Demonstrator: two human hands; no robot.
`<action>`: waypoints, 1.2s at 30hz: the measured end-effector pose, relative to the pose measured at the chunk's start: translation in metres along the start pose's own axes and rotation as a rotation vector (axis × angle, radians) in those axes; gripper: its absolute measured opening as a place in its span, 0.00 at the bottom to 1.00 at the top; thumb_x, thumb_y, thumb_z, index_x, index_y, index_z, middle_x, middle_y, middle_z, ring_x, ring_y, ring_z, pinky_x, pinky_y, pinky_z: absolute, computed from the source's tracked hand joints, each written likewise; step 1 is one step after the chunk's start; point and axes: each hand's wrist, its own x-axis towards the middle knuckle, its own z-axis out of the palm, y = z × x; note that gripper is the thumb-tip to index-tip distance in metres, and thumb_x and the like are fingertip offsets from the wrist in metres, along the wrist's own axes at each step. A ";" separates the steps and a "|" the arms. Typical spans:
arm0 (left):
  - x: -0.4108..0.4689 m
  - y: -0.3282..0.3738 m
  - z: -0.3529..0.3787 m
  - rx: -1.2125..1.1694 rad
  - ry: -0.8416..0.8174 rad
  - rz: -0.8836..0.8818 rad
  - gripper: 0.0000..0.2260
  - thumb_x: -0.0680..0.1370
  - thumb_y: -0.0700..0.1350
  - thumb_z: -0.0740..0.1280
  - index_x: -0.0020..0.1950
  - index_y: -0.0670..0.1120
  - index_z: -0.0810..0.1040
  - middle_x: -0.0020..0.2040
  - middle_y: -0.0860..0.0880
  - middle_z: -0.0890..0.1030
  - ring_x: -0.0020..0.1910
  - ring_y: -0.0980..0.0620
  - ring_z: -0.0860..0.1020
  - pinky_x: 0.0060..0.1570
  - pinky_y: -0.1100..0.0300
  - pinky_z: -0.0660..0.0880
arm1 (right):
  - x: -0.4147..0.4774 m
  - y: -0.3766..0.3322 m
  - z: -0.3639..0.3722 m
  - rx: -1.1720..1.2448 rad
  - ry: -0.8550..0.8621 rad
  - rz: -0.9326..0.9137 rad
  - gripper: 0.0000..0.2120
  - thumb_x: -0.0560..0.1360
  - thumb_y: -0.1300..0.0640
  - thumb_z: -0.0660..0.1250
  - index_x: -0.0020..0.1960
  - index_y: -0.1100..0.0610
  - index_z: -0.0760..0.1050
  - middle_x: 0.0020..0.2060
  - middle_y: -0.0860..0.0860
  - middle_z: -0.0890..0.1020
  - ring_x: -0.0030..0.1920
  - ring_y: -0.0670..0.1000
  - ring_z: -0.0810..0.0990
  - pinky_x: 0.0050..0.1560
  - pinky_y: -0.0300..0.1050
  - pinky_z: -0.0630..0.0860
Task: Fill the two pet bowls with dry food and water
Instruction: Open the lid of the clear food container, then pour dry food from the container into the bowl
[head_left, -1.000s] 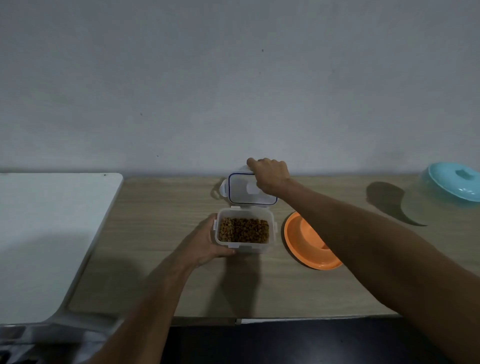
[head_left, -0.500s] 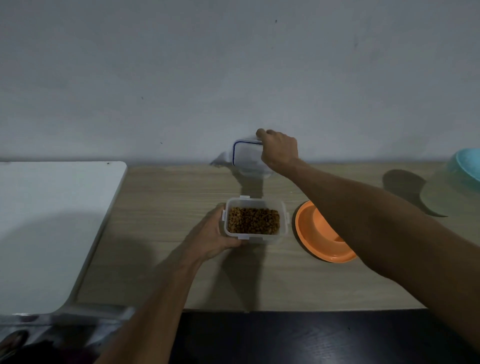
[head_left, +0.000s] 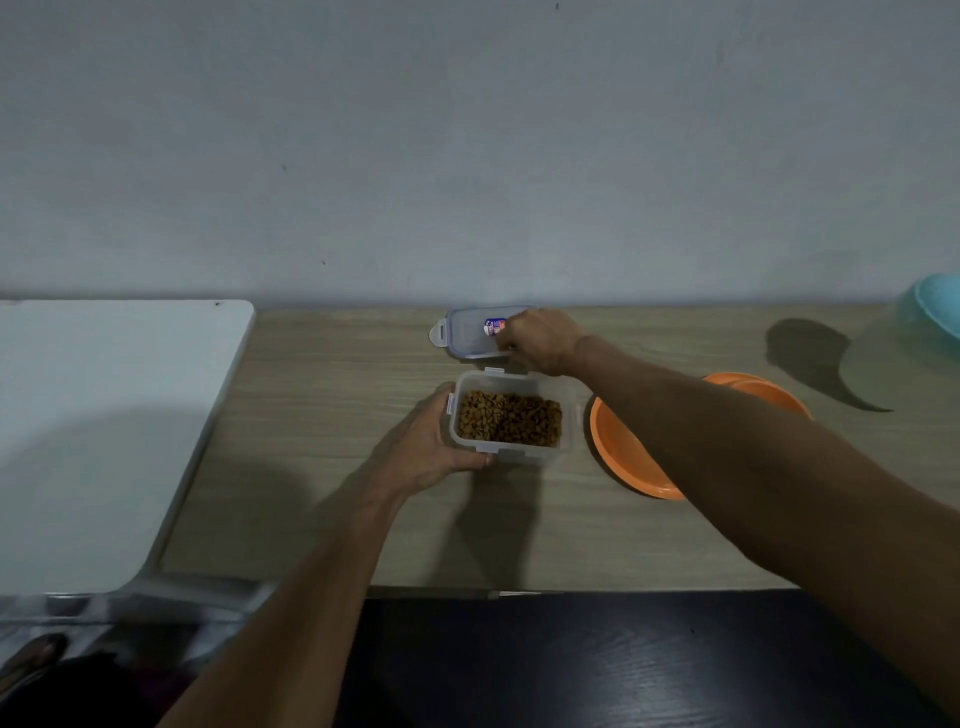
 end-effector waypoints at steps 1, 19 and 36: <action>0.001 -0.002 -0.001 0.011 -0.001 -0.002 0.37 0.59 0.52 0.83 0.65 0.57 0.73 0.58 0.55 0.83 0.56 0.55 0.82 0.58 0.48 0.79 | -0.001 0.001 0.001 0.040 -0.016 0.025 0.07 0.74 0.58 0.67 0.51 0.52 0.80 0.52 0.55 0.82 0.53 0.59 0.79 0.45 0.48 0.71; -0.009 0.008 0.003 0.189 0.007 -0.047 0.41 0.57 0.66 0.80 0.66 0.64 0.68 0.59 0.61 0.81 0.58 0.57 0.80 0.59 0.46 0.78 | -0.121 -0.059 -0.002 0.762 -0.044 0.792 0.13 0.73 0.58 0.65 0.52 0.66 0.78 0.46 0.61 0.84 0.45 0.60 0.84 0.37 0.44 0.76; -0.007 0.073 0.091 0.524 -0.002 -0.033 0.39 0.66 0.66 0.72 0.73 0.53 0.68 0.71 0.48 0.74 0.69 0.45 0.72 0.65 0.49 0.72 | -0.209 0.025 -0.074 1.252 0.234 0.981 0.17 0.75 0.56 0.65 0.57 0.66 0.73 0.54 0.61 0.77 0.47 0.64 0.80 0.36 0.59 0.83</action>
